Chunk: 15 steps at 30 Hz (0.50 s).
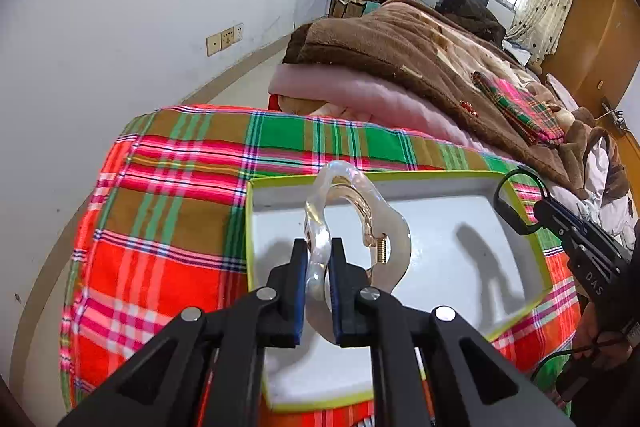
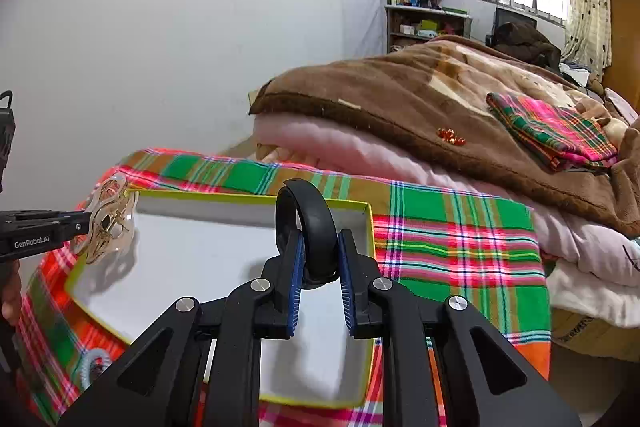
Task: Organize jewelry
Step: 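Carry the clear claw clip with the left tool while the right tool carries the black band into the box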
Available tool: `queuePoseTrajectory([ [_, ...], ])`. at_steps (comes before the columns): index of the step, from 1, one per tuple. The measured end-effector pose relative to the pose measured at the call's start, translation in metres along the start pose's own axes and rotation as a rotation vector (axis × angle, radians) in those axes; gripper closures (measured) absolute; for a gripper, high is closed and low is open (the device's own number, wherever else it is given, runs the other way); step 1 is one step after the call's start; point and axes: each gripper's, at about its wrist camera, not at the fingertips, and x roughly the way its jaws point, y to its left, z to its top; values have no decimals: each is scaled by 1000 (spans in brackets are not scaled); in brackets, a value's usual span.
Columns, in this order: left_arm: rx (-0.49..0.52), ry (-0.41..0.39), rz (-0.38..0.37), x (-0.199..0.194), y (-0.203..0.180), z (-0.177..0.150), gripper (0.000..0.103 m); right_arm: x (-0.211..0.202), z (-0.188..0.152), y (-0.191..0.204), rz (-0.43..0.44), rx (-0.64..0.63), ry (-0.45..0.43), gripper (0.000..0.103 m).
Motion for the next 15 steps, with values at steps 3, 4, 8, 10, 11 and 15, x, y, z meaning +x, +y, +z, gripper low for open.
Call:
queuePoseTrajectory([
  [3, 8, 4, 2, 8, -1, 0, 92, 9, -2, -1, -7, -3, 15, 85],
  [4, 6, 10, 5, 10, 0, -1, 92, 11, -2, -1, -9, -5, 19, 85],
  [8, 5, 27, 10, 18, 1, -3, 92, 19, -4, -2, -22, -12, 31, 85],
  [10, 2, 31, 10, 21, 0, -4, 92, 22, -4, -2, -27, -17, 35, 85],
  [11, 1, 35, 14, 22, 0, -5, 92, 23, -5, -2, -29, -19, 37, 85],
  [15, 4, 47, 24, 27, 1, -7, 92, 26, -6, 0, -35, -31, 37, 85],
])
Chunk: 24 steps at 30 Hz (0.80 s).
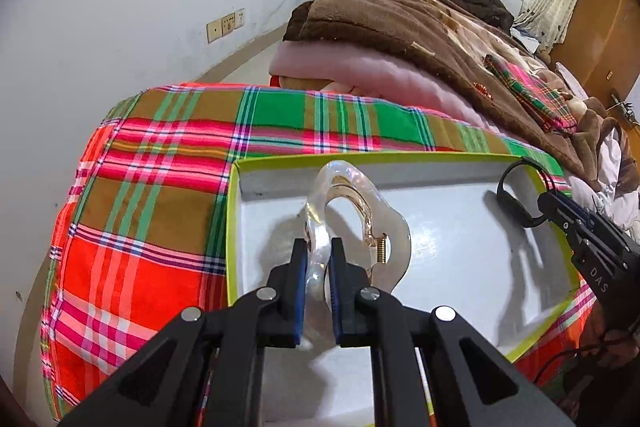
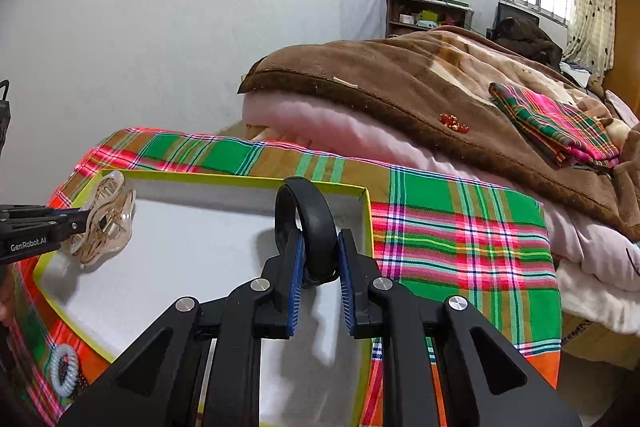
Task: Organize jewelry
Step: 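Carry the clear claw clip with the left tool while the right tool carries the black band into the box, then open the left tool to drop the clip while the right tool releases the black band in the box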
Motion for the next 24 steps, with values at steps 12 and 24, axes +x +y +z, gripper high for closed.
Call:
queuePoseTrajectory([
  [12, -7, 7, 1, 4, 4, 2, 91, 4, -3, 4, -5, -38, 0, 85],
  [24, -22, 0, 2, -2, 6, 1, 65, 2, -3, 5, -1, -34, 7, 84],
])
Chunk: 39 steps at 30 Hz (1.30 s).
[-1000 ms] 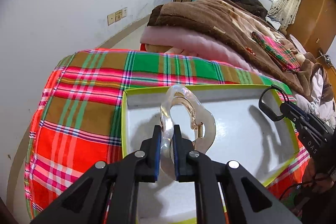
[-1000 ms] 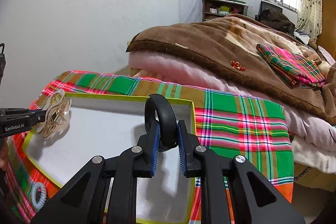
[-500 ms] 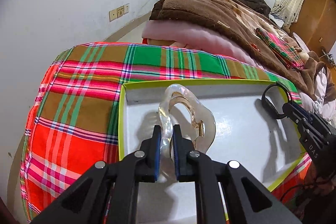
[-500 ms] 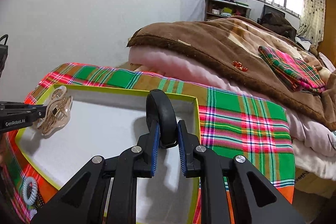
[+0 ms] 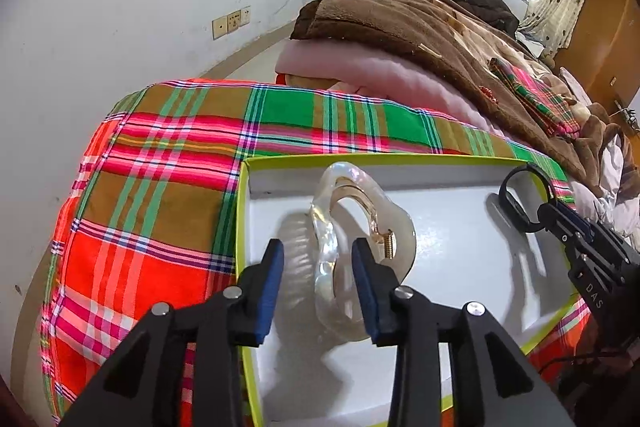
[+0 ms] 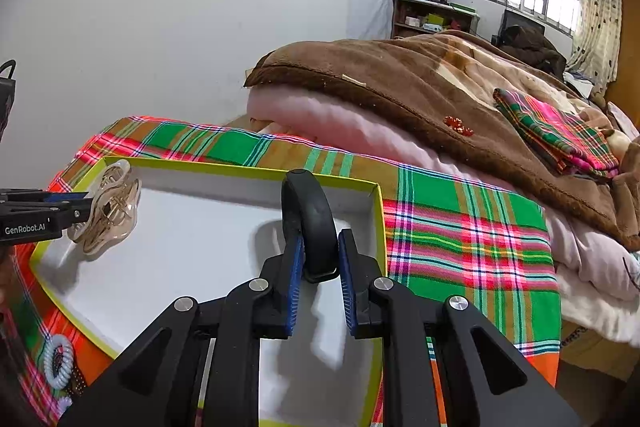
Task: Organize jewelry
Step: 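Open the left tool to drop the clip while the right tool releases the black band in the box, then withdraw both tools from the box back toward the jewelry pile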
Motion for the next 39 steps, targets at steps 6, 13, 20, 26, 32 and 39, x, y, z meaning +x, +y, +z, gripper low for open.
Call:
queuePoseTrajectory([
  [6, 7, -5, -2, -3, -3, 0, 60, -2, 0, 2, 5, 0, 0, 67],
  [13, 6, -18, 1, -11, -3, 0, 53, -8, 2, 3, 8, 7, -8, 58],
  [20, 13, -42, -16, -28, -7, -3, 50, -23, 2, 6, 15, 12, -30, 58],
  [26, 19, -70, -49, -52, -10, -12, 47, -49, 0, 9, 21, 27, -72, 58],
  [32, 19, -95, -87, -78, -8, -32, 46, -82, -15, 10, 44, 44, -107, 58],
  [39, 11, -111, -116, -98, -2, -60, 45, -108, -46, 13, 52, 49, -94, 58],
])
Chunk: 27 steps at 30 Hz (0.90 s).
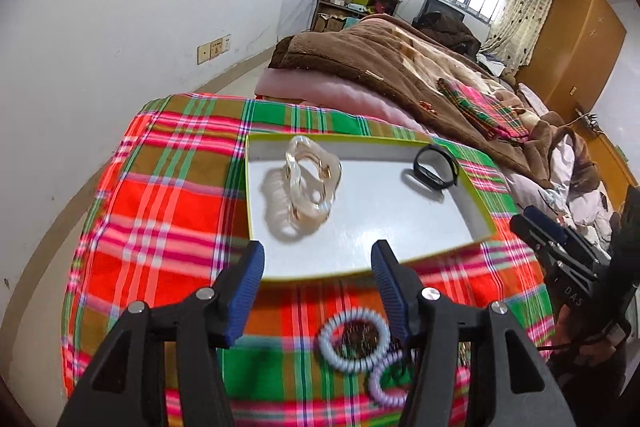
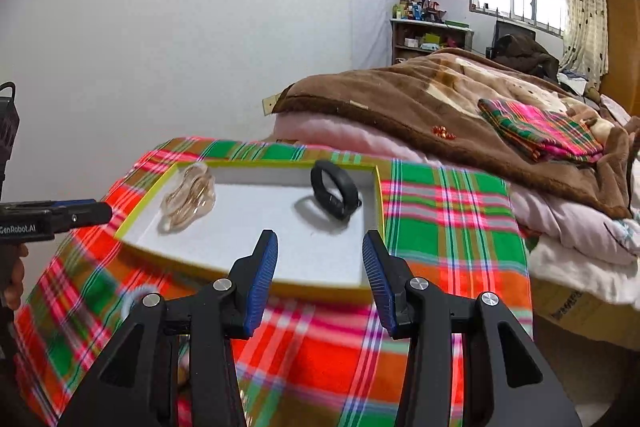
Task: Organize jewelry
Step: 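Withdraw both tools from the box back toward the jewelry pile, then grasp the gold chain with the right tool while the left tool grasps the black pink-bead hair tie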
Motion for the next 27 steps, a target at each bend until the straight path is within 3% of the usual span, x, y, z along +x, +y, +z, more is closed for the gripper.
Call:
queuePoseTrajectory([
  [14, -37, 28, -10, -17, 10, -60, 45, -20, -73, 27, 81, -33, 126, 58],
  [22, -28, 42, -16, -18, 13, -80, 45, -23, -83, 44, 78, -73, 128, 58],
  [27, -41, 44, -13, -19, 19, -86, 45, -21, -85, 49, 70, -90, 143, 65],
])
